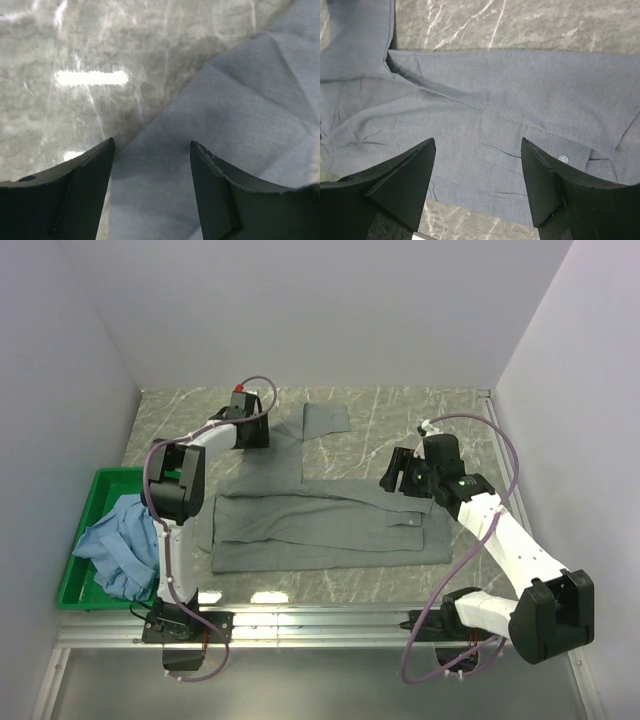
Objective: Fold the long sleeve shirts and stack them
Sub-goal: Fold the shirt
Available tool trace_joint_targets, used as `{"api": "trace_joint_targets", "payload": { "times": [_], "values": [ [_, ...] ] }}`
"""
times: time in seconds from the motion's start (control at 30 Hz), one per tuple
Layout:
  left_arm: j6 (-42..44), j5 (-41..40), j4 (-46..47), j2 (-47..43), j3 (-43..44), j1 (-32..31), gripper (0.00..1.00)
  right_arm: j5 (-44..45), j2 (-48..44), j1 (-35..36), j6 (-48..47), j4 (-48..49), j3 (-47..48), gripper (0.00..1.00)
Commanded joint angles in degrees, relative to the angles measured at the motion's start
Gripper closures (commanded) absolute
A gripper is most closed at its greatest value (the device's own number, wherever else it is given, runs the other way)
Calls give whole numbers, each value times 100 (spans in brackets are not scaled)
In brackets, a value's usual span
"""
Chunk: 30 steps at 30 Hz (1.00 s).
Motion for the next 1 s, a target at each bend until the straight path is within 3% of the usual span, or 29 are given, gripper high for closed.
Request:
{"api": "trace_joint_targets", "payload": {
  "times": [0.0, 0.1, 0.2, 0.3, 0.33, 0.43, 0.67, 0.97],
  "values": [
    [112, 86, 158, 199, 318, 5, 32, -34, -220, 58, -79, 129, -23, 24],
    [155, 77, -27, 340, 485, -4, 33, -25, -256, 58, -79, 129, -40, 24],
    [120, 121, -36, 332, 494, -4, 45, -25, -282, 67, -53, 120, -49, 24],
    [76, 165, 60, 236, 363, -13, 66, -34, -300, 58, -27, 164, -76, 24],
    [85, 200, 96, 200, 258, -13, 78, -34, -308, 67, -18, 164, -93, 24],
    [120, 192, 97, 16, 248, -13, 97, -78, -282, 58, -18, 190, -84, 24],
    [146, -246, -185, -1099, 126, -381, 99, 10, -229, 58, -44, 225, 12, 24],
    [-292, -407, -712, -3586, -1912, -1251, 93, -78, -361, 67, -35, 418, -23, 24]
  ]
}}
